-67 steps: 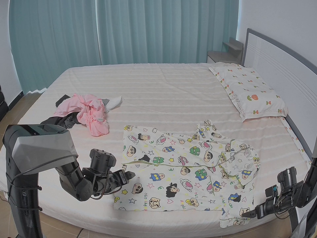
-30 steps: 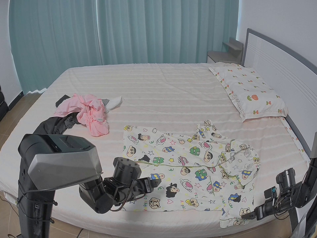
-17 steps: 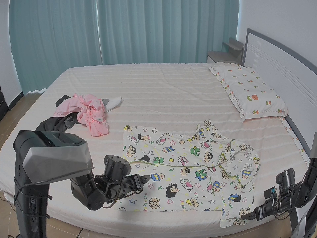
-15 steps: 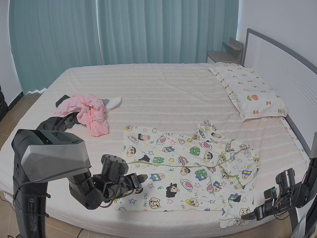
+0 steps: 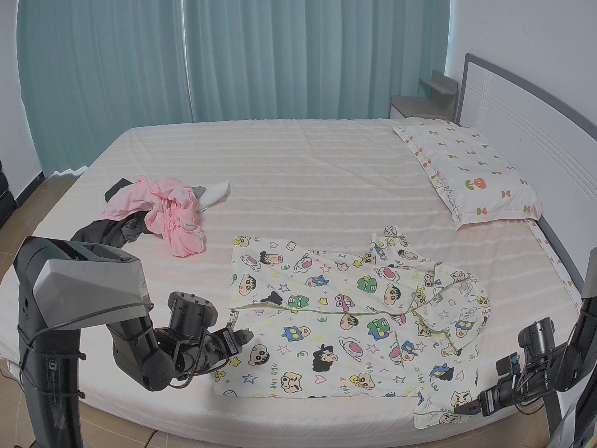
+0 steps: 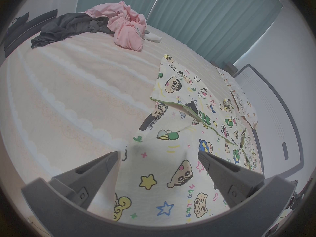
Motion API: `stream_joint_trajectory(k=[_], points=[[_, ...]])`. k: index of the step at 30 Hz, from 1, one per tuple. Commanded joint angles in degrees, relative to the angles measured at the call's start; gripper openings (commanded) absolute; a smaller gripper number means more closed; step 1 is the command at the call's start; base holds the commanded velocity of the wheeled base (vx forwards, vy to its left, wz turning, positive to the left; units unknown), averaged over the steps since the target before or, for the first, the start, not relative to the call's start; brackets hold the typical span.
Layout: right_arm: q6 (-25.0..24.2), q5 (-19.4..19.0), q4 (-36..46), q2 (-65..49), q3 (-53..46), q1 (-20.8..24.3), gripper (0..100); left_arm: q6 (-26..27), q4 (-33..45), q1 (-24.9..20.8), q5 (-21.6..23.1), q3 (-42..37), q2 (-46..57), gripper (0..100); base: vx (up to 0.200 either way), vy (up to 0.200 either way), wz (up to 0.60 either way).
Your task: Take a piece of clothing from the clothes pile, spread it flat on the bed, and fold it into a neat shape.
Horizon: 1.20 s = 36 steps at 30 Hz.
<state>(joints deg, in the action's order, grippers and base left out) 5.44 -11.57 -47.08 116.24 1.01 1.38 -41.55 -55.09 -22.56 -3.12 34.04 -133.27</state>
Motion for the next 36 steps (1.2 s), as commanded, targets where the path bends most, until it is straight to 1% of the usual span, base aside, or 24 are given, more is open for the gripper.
stream_joint_trajectory(k=[1,12,15,17,18,25,30,34,36], points=[[0.1,0.06,-0.03,0.48,-1.01,0.03,100,0.24,-0.02,0.68,-0.04,0.59,-0.85,100,0.0,0.0,0.0],[0.1,-0.03,-0.03,0.57,-1.01,0.03,100,0.59,-0.11,-0.37,-0.04,5.34,-3.31,100,0.0,0.0,0.0],[0.1,-0.03,-0.03,0.57,-1.01,0.03,100,4.46,-0.19,-0.73,-0.04,7.45,-4.98,100,0.0,0.0,0.0],[0.1,-0.03,-0.03,0.57,-1.01,0.03,100,6.21,-0.19,-0.9,-0.04,8.59,-5.6,100,0.0,0.0,0.0],[0.1,-0.03,-0.03,0.57,-1.01,0.03,100,6.21,-0.11,-0.99,-0.04,8.85,-5.6,100,0.0,0.0,0.0],[0.1,0.06,-0.03,0.57,-1.01,-0.06,100,6.21,-0.11,-4.07,0.04,8.94,-5.51,100,0.0,0.0,0.0],[0.1,-0.03,-0.03,0.57,-1.01,0.03,100,6.04,-0.11,-7.85,0.13,9.12,-5.42,100,0.0,0.0,0.0],[0.1,-0.03,-0.03,0.57,-1.01,0.03,100,6.04,-0.11,-9.08,0.31,9.29,-5.51,100,0.0,0.0,0.0],[0.1,-0.03,-0.03,0.57,-1.01,0.03,100,6.04,-0.11,-9.69,1.36,9.21,-5.42,100,0.0,0.0,0.0]])
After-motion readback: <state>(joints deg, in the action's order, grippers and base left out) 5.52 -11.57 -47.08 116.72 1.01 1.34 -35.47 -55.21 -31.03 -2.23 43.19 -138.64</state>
